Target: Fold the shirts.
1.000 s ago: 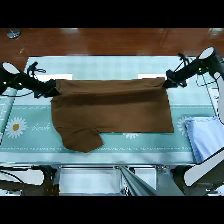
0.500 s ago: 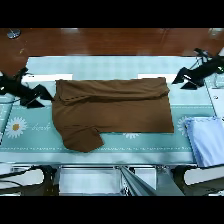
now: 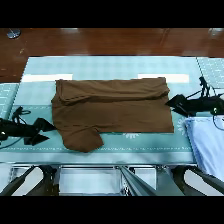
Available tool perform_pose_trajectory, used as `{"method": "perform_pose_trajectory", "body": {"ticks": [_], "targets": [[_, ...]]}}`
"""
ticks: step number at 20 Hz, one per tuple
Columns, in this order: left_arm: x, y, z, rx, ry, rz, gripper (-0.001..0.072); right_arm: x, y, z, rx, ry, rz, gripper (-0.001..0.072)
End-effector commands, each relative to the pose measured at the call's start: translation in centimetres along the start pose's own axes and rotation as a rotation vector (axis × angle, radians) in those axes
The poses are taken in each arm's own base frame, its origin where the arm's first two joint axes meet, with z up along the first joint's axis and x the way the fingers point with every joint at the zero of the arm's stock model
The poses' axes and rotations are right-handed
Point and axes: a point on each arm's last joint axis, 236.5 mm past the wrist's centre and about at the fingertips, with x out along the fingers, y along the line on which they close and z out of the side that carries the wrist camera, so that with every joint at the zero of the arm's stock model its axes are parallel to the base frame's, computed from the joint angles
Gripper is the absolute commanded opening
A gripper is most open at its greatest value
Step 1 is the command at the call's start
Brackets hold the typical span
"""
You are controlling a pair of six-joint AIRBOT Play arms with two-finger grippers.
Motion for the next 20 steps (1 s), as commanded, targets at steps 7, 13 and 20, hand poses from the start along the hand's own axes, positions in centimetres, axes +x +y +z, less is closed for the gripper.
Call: {"method": "perform_pose_trajectory", "body": {"ticks": [7, 13, 20], "targets": [[5.8, -4.1, -2.8, 0.072, -0.023, -0.129, 0.0553, -3.5, -5.9, 0.3, 0.089, -0.046, -0.109, 0.0619], [5.4, -5.6, -2.6, 0.148, -0.035, -0.178, 0.0018, -1.4, -9.9, -8.9, 0.254, 0.217, -0.216, 0.062], [5.4, -6.0, -2.5, 0.164, -0.042, -0.198, 0.0018, 2.4, -6.9, -7.4, 0.178, 0.193, -0.125, 0.0619]]}}
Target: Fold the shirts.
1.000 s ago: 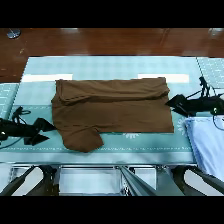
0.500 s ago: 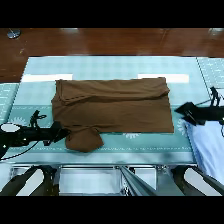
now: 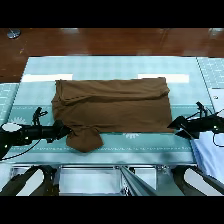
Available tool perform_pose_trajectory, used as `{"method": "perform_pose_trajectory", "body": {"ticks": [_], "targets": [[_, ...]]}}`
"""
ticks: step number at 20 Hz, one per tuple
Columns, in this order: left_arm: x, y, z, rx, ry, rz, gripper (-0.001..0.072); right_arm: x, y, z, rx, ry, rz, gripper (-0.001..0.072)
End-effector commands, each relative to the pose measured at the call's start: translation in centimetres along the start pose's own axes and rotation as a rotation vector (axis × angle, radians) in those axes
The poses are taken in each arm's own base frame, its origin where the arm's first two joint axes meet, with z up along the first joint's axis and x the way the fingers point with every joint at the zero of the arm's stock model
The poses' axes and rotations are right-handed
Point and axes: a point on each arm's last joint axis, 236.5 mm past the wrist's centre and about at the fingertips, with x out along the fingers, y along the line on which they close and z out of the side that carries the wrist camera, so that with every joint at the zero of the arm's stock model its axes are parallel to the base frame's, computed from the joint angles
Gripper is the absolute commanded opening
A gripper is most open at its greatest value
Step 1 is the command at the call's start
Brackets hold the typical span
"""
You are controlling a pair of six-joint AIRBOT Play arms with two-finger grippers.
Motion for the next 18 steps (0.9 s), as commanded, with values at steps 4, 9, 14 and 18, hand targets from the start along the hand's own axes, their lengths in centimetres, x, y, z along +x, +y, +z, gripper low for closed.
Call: {"method": "perform_pose_trajectory", "body": {"ticks": [4, 9, 14, 18], "targets": [[-0.2, -0.5, 0.4, 0.022, -0.012, -0.014, 0.0018, 1.1, 4.2, 3.7, -0.033, -0.063, 0.153, 0.0091], [-3.2, -4.8, 5.3, 0.143, -0.129, -0.044, 0.0018, -2.5, 5.5, 6.1, -0.167, -0.099, 0.115, 0.0024], [-5.0, -7.6, 13.6, 0.134, -0.302, -0.067, 0.0017, -4.6, 9.8, 12.5, -0.216, -0.209, 0.176, 0.0024], [-3.4, -9.7, 19.3, 0.11, -0.307, -0.108, 0.0017, -3.5, 13.6, 18.0, -0.263, -0.245, 0.174, 0.0024]]}}
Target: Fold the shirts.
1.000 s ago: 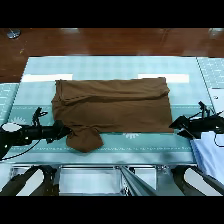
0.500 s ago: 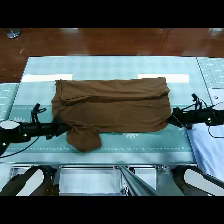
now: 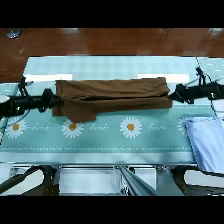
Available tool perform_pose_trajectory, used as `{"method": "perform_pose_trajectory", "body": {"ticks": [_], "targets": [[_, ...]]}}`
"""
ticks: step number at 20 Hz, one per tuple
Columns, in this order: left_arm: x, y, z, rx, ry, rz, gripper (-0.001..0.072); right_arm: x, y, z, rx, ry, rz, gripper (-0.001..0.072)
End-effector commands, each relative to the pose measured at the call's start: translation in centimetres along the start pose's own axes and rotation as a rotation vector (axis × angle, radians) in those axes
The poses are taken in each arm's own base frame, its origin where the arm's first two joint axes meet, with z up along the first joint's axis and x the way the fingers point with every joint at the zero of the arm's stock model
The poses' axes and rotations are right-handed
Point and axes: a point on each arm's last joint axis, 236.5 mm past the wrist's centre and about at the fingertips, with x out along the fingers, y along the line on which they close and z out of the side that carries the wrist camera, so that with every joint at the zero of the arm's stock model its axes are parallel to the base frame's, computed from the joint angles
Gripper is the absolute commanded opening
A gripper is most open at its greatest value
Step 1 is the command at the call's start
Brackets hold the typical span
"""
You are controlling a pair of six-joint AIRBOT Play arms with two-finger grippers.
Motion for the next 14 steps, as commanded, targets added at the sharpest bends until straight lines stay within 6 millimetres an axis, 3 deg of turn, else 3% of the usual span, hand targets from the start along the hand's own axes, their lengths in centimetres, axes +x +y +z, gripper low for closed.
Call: {"method": "perform_pose_trajectory", "body": {"ticks": [1, 7, 12, 13, 14], "targets": [[2.6, -1.1, 5.4, -0.001, -0.039, -0.02, 0.0017, 1.7, 1.4, 5.9, 0.007, -0.066, 0.008, 0.0024], [7.8, -1.6, 9.8, -0.011, 0.004, -0.033, 0.0017, 3.3, 1.7, 12.1, 0.038, -0.117, 0.038, 0.0024], [9.0, -0.5, 10.9, -0.029, 0.008, -0.027, 0.0017, 6.3, 2.0, 12.3, 0.087, -0.079, 0.099, 0.0026], [9.0, -0.5, 11.0, -0.029, 0.007, -0.028, 0.0033, 6.8, 2.2, 12.1, 0.094, -0.071, 0.107, 0.0176], [8.9, -0.8, 11.0, -0.024, 0.01, -0.032, 0.0386, 6.7, 2.2, 12.1, 0.091, -0.07, 0.107, 0.0541]]}}
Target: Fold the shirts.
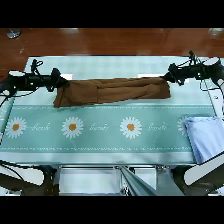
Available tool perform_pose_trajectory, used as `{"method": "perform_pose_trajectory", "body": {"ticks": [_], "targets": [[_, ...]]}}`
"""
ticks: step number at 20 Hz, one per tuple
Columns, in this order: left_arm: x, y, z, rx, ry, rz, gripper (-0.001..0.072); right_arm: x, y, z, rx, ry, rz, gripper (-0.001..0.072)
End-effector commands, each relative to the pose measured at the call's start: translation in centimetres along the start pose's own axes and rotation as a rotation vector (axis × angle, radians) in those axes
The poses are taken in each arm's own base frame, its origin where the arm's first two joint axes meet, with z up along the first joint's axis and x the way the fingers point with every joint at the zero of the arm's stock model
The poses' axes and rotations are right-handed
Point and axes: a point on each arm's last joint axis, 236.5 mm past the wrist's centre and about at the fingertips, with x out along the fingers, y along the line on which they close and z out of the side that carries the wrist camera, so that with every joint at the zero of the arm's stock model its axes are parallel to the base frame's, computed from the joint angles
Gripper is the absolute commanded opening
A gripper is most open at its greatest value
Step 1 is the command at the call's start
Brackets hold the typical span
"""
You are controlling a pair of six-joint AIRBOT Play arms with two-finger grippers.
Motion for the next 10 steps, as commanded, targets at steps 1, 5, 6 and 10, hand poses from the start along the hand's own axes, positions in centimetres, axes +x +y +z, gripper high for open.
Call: {"method": "perform_pose_trajectory", "body": {"ticks": [1, 5, 6, 10], "targets": [[-0.2, -0.6, 0.2, 0.018, 0.037, -0.023, 0.0684, 0.3, 0.4, 0.3, 0.002, 0.018, 0.032, 0.0618], [-7.7, 1.4, 2.8, -0.014, 0.1, 0.082, 0.0699, -6.3, -2.0, 1.4, -0.03, 0.048, -0.01, 0.0618], [-10.1, 3.3, 3.0, -0.037, 0.098, 0.167, 0.0698, -7.8, -3.8, 1.3, -0.021, 0.057, -0.051, 0.0618], [-14.6, 6.0, 2.8, 0.018, -0.053, 0.343, 0.0699, -6.7, -8.0, -2.0, 0.085, 0.157, -0.109, 0.0618]]}}
